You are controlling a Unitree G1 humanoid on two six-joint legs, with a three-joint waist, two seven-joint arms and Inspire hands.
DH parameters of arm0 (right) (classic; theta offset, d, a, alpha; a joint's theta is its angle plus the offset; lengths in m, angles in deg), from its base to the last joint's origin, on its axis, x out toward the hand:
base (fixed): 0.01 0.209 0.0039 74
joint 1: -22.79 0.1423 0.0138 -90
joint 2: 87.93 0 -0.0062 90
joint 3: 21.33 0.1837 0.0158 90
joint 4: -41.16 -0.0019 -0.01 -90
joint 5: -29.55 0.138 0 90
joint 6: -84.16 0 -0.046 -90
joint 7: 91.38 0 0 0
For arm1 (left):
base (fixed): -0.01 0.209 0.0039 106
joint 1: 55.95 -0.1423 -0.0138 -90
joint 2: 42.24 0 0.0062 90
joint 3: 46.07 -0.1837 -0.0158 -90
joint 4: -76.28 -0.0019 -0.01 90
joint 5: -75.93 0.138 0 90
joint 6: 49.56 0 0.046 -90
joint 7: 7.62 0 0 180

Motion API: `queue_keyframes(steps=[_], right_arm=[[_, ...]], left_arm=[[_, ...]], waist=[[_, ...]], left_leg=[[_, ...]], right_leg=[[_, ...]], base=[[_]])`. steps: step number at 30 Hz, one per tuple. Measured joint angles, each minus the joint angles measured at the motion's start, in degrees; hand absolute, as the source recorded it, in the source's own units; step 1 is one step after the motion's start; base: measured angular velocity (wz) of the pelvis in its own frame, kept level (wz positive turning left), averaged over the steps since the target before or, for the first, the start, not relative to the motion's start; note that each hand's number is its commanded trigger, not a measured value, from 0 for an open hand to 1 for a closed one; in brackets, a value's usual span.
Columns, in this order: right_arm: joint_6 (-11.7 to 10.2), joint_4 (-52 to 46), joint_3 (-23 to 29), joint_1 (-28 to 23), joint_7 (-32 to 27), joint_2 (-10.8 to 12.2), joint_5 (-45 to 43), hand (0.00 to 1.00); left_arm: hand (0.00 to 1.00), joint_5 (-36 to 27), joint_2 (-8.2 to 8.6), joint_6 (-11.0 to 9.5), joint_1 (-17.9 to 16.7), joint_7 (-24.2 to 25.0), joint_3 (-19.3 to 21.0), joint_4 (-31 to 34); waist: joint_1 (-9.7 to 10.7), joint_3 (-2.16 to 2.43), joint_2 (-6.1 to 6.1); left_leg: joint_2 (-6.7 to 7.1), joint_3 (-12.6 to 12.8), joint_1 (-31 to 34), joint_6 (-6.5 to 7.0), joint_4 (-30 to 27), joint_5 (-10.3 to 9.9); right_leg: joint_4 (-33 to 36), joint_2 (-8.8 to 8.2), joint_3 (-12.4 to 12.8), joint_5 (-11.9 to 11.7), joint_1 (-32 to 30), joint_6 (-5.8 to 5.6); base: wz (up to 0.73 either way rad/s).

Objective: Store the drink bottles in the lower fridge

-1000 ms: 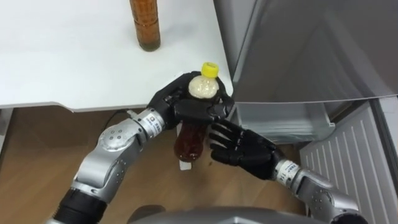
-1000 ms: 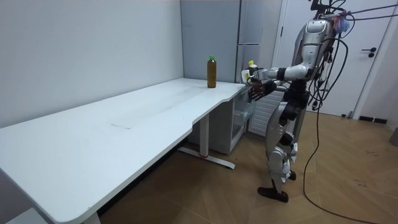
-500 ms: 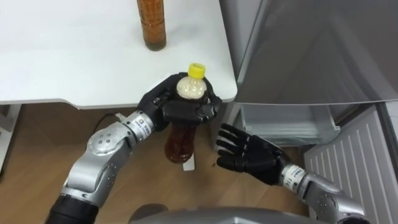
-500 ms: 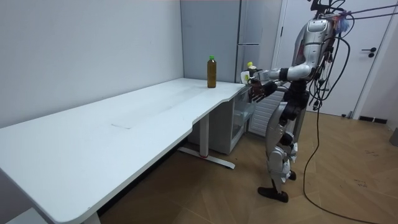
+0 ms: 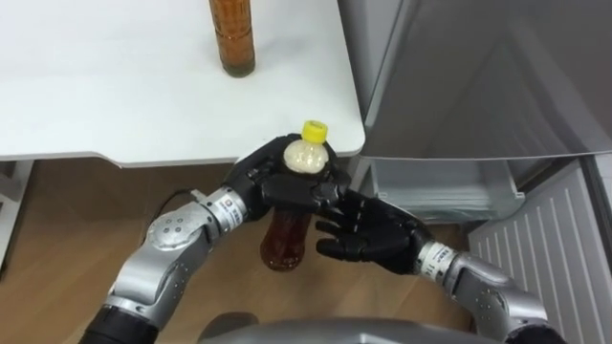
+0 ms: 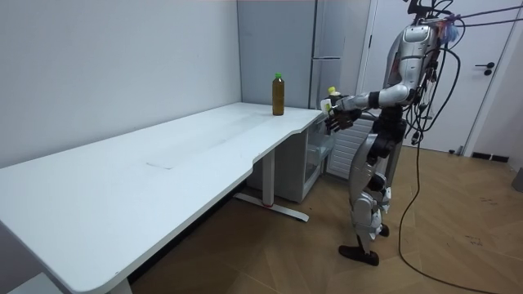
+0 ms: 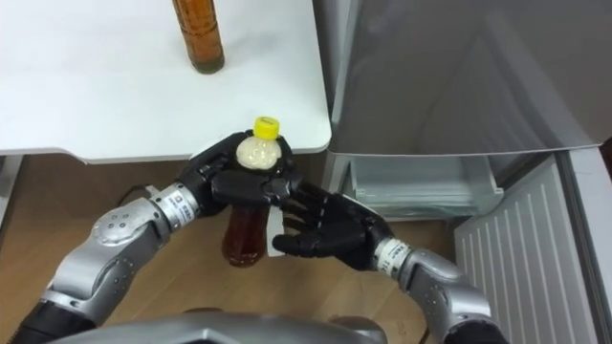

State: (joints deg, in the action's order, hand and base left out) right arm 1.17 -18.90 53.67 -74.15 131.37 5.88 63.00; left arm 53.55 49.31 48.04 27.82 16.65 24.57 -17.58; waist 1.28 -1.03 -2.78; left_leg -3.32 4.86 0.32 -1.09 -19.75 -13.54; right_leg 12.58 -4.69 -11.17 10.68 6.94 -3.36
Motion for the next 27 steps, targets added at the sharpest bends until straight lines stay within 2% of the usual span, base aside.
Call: queue_keyframes(steps=[8,12,22,23,24,27], right_arm=[[-0.06,-1.73,-2.08,0.5,0.48,0.28,0.06,0.0],[-0.07,-1.57,-4.13,1.59,2.2,0.35,-1.96,0.0],[-0.02,-1.1,-7.48,1.6,2.86,1.51,-7.5,0.0],[-0.02,-1.04,-7.53,1.59,2.8,1.55,-7.54,0.3],[-0.03,-1.02,-7.55,1.6,2.74,1.59,-7.53,1.0],[-0.04,-0.89,-7.44,1.64,2.66,2.17,-7.51,1.0]], left_arm=[[1.0,0.0,0.69,-0.02,0.04,0.05,-0.34,0.01],[1.0,0.0,2.13,-0.06,0.15,0.13,-0.46,0.02],[1.0,0.72,2.31,-0.19,0.17,1.17,-4.12,0.27],[1.0,0.73,2.33,-0.19,0.18,1.17,-4.17,0.41],[1.0,0.73,2.34,-0.19,0.19,1.17,-4.23,1.07],[1.0,0.7,2.63,-0.19,0.84,1.26,-4.27,3.82]], waist=[[0.01,0.09,0.09],[0.1,0.12,0.44],[0.23,0.08,1.21],[0.28,0.08,1.23],[0.4,0.09,1.24],[0.55,0.08,1.21]], left_leg=[[0.02,0.01,0.25,0.01,-0.31,-0.01],[0.06,-0.08,1.36,0.08,-1.0,-0.05],[0.09,-0.09,1.2,0.07,-1.0,-0.07],[0.08,-0.09,1.24,0.06,-1.05,-0.08],[0.05,-0.11,1.5,0.05,-1.17,-0.11],[0.0,-0.22,2.45,0.17,-1.78,-0.26]], right_leg=[[-0.01,-0.02,-0.09,0.04,0.02,-0.05],[-0.13,-0.01,-0.02,0.07,-0.59,-0.06],[-0.92,0.07,0.0,0.05,-0.19,-0.05],[-0.91,0.07,-0.02,0.05,-0.22,-0.05],[-0.87,0.08,-0.07,0.05,-0.41,-0.05],[-0.73,0.11,-0.07,0.05,-1.02,-0.04]], base=[[0.0],[0.0],[0.0],[0.0],[0.0],[0.0]])
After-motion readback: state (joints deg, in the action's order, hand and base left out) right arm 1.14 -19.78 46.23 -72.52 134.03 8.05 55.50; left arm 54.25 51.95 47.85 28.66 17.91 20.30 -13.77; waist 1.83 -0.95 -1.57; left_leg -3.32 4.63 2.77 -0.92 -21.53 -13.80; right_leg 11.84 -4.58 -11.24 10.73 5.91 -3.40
